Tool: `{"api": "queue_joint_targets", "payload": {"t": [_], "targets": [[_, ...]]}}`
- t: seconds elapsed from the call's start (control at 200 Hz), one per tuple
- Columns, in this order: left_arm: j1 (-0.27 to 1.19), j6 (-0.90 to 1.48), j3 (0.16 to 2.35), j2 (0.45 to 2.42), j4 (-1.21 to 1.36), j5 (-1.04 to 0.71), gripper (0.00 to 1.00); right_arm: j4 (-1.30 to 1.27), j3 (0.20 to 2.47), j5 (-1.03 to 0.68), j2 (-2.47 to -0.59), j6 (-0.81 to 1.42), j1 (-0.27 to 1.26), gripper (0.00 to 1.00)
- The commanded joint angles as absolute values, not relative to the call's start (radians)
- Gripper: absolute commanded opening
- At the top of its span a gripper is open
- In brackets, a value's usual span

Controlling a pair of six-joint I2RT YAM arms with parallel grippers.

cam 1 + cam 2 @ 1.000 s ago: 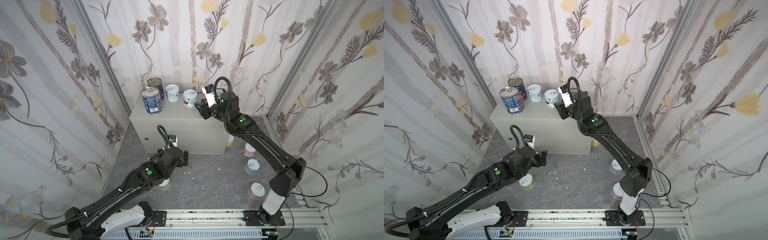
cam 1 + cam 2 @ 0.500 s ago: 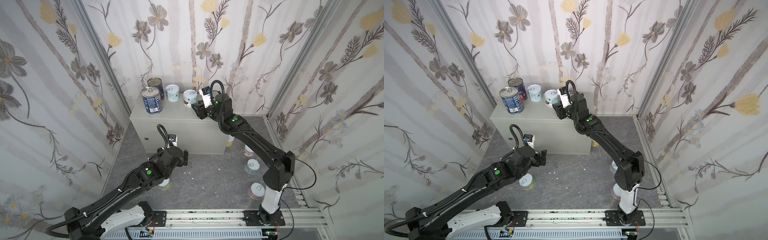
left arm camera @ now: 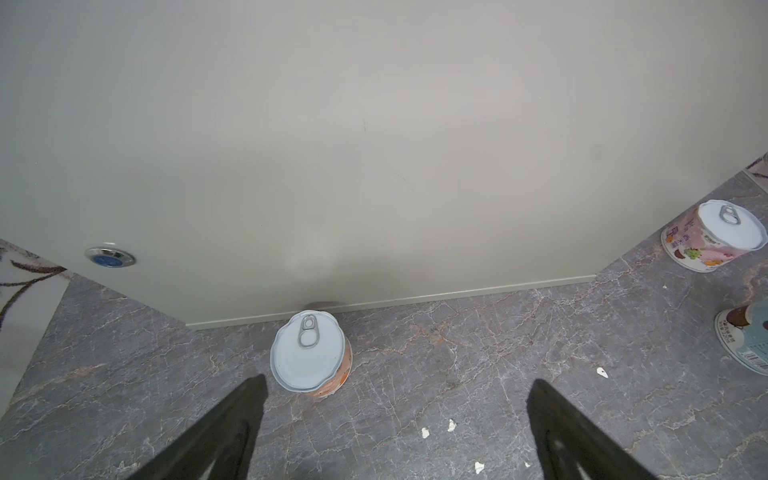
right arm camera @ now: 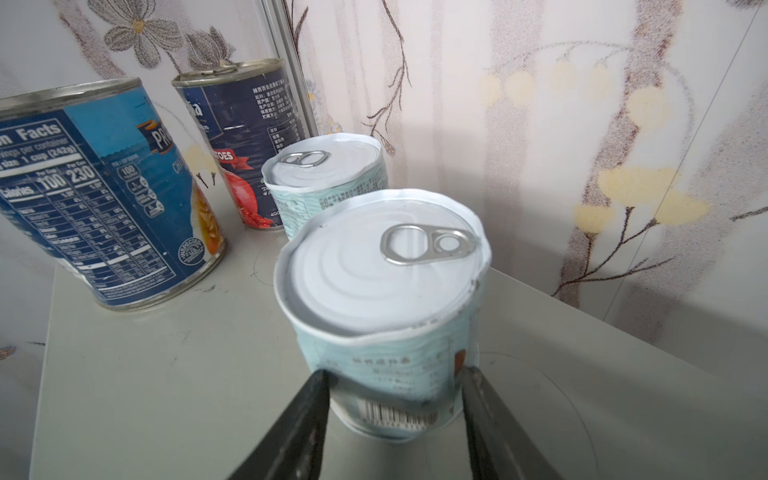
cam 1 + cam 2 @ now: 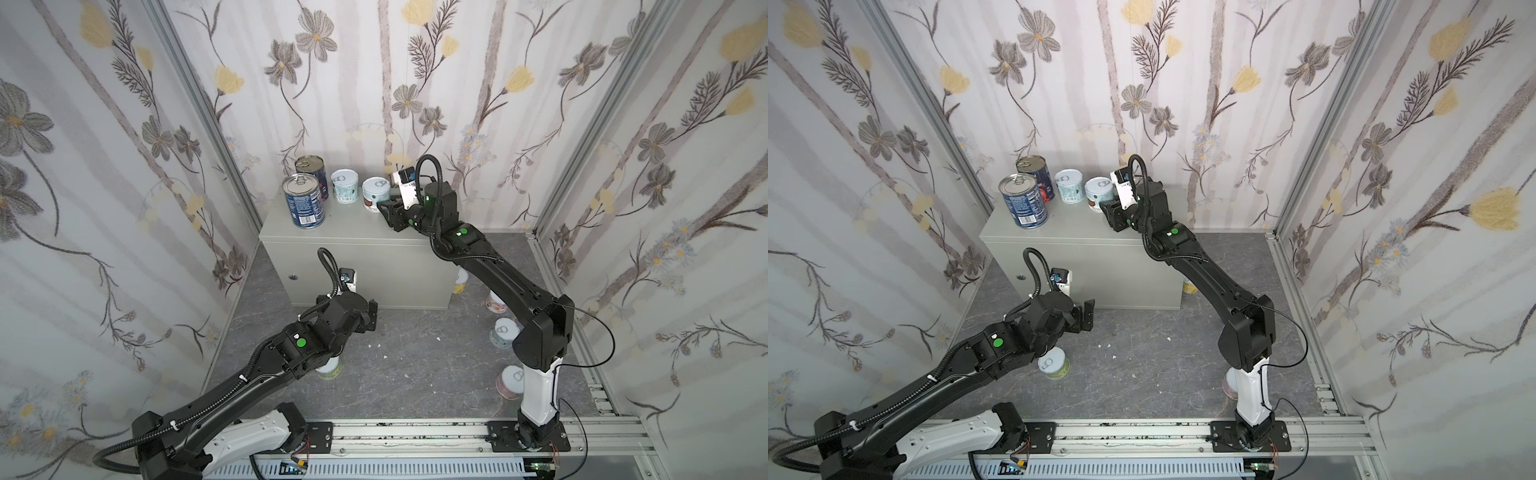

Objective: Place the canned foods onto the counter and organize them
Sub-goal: 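Lower the teal-labelled can beside the white-lidded can with the right gripper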

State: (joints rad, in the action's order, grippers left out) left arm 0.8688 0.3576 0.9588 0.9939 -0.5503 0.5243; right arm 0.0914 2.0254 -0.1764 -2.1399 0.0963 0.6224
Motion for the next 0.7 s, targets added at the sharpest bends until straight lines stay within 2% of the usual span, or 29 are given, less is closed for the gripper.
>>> {"api": "queue_joint_targets", "payload": {"t": [0.0,0.195,0.275,0.415,0.694], "targets": [[0.868,0.344,0.966,0.993,-0.535,0.558,1.0,0.098,2.049,-0.179,-2.157,0.108,0.621,0.55],[0.869,0.336,0.964,0.991,-0.535,0.56,1.0,0.107,2.047,-0.186,-2.149,0.11,0.63,0.76],[0.868,0.339,0.964,0.99,-0.534,0.56,1.0,0.109,2.046,-0.175,-2.148,0.111,0.639,0.81],[0.868,0.341,0.961,0.985,-0.534,0.557,1.0,0.095,2.048,-0.127,-2.153,0.125,0.65,0.84],[0.868,0.336,0.949,0.963,-0.535,0.56,1.0,0.102,2.109,-0.09,-2.209,0.173,0.643,0.82]]}}
